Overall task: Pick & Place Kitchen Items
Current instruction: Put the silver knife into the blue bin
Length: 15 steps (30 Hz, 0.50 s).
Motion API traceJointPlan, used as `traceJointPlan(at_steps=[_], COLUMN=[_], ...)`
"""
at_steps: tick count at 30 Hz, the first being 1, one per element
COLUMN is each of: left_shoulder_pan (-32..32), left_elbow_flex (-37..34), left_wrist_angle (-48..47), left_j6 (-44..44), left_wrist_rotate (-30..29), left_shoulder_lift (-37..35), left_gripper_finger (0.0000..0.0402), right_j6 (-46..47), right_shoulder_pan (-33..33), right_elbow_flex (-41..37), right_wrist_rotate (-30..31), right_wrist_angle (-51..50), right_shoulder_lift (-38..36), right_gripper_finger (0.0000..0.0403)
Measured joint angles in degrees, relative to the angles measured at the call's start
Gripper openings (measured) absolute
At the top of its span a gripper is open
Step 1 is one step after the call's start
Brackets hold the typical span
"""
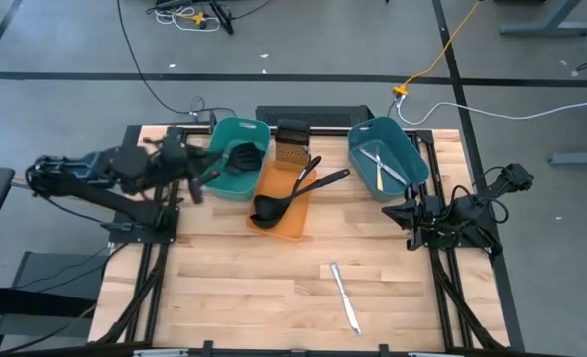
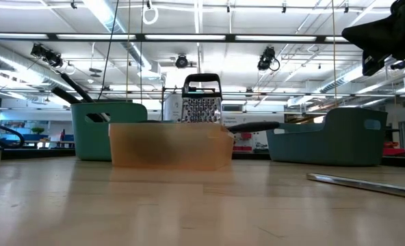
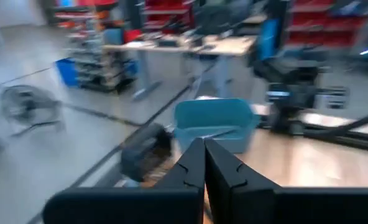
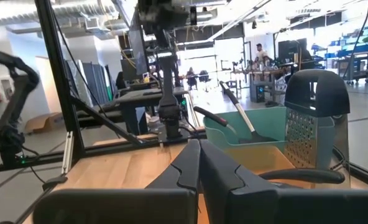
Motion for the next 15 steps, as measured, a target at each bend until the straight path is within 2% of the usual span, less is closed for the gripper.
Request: traceJointPlan(at_steps=[4, 8, 11, 15], left_shoulder_pan=[-0.05, -1.16, -1.80, -2.06], left_elbow_flex=[-17.17, -35.84, -46.27, -55.52], left_wrist_angle=[14.88, 35.26, 47.47, 59.10], left_j6=[1.09, 2.42, 3.26, 7.42], left_wrist_rotate=[8.36, 18.93, 19.86, 18.95], left_shoulder_lift=[-10.50, -16.75, -16.76, -16.85], left_gripper_finger=[0.0002, 0.0001, 0.0001, 0.0001], right_j6=[0.10, 0.10, 0.10, 0.18], right_shoulder_pan=[0.00, 0.00, 0.00, -0.02], right_elbow_flex=[0.00, 0.00, 0.00, 0.00], right_wrist_rotate=[-0.05, -0.06, -0.08, -1.53], right_wrist_angle=[-0.06, -0.30, -0.35, -1.03], right_shoulder_lift=[0.00, 0.00, 0.00, 0.00], right_gripper_finger=[0.0016, 0.0016, 0.0016, 0.0015])
